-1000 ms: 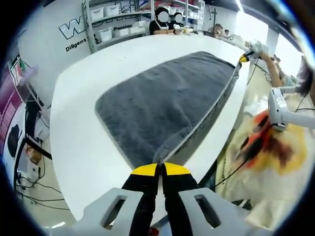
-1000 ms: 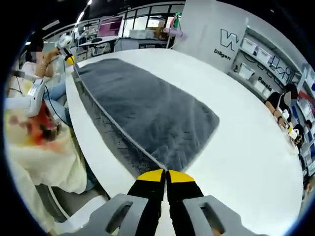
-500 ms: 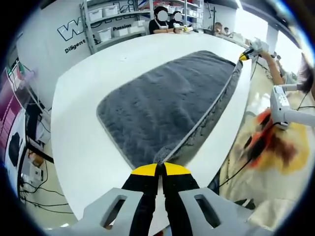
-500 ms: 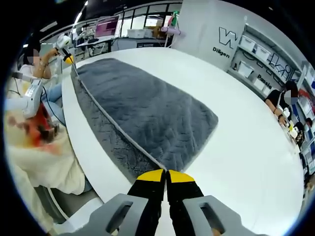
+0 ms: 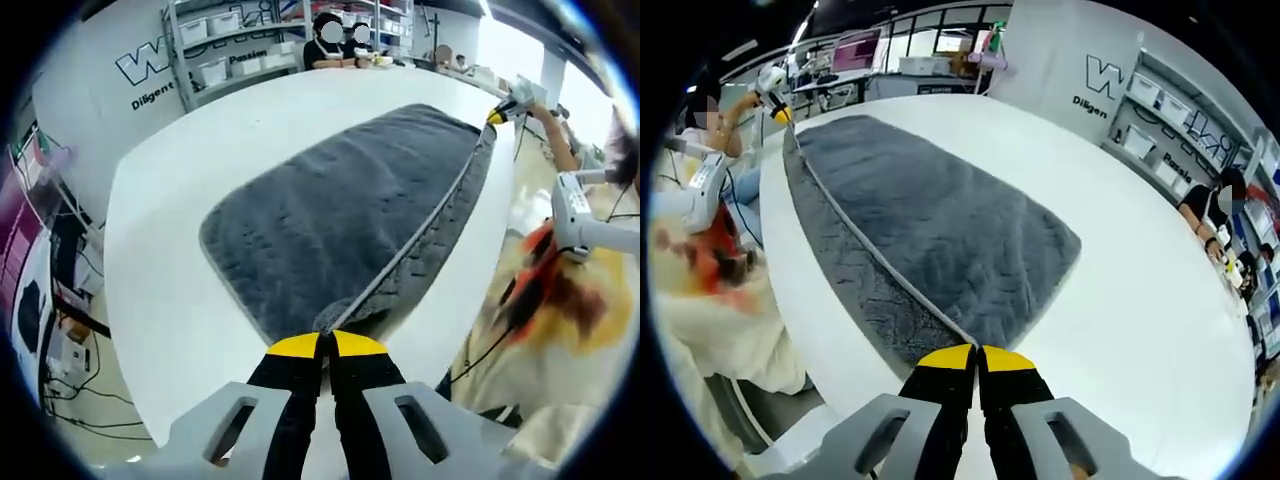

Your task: Fold the towel on the table until its edges align and the towel forms a compact rectangular stack.

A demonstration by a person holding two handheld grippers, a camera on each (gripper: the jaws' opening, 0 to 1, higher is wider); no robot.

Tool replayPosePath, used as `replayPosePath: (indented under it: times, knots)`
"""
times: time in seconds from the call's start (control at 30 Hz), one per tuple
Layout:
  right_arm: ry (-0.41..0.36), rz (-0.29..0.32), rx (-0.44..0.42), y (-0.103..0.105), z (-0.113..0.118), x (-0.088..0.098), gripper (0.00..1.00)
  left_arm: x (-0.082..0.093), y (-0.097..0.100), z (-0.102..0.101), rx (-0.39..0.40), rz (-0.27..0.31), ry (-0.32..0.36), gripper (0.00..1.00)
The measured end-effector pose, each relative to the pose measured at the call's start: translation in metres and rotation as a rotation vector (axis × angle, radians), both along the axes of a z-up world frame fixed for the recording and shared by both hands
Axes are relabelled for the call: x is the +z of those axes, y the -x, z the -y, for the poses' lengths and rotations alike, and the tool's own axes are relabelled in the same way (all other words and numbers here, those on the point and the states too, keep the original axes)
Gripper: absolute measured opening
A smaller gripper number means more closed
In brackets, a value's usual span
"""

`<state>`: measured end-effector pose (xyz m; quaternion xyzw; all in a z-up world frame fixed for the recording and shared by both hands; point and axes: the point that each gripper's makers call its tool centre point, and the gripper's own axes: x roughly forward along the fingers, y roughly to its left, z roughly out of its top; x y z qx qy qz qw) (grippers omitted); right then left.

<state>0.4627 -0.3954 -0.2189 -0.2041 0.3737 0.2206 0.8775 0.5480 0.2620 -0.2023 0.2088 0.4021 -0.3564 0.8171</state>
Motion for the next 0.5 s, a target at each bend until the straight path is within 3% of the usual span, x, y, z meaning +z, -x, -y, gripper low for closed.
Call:
replayPosePath:
  times: [0.5]
  knots:
    - [0.011, 0.009, -0.022, -0.016, 0.004, 0.002, 0.00, -0.001, -0.012, 0.006, -0.012, 0.003, -0.002, 0.03]
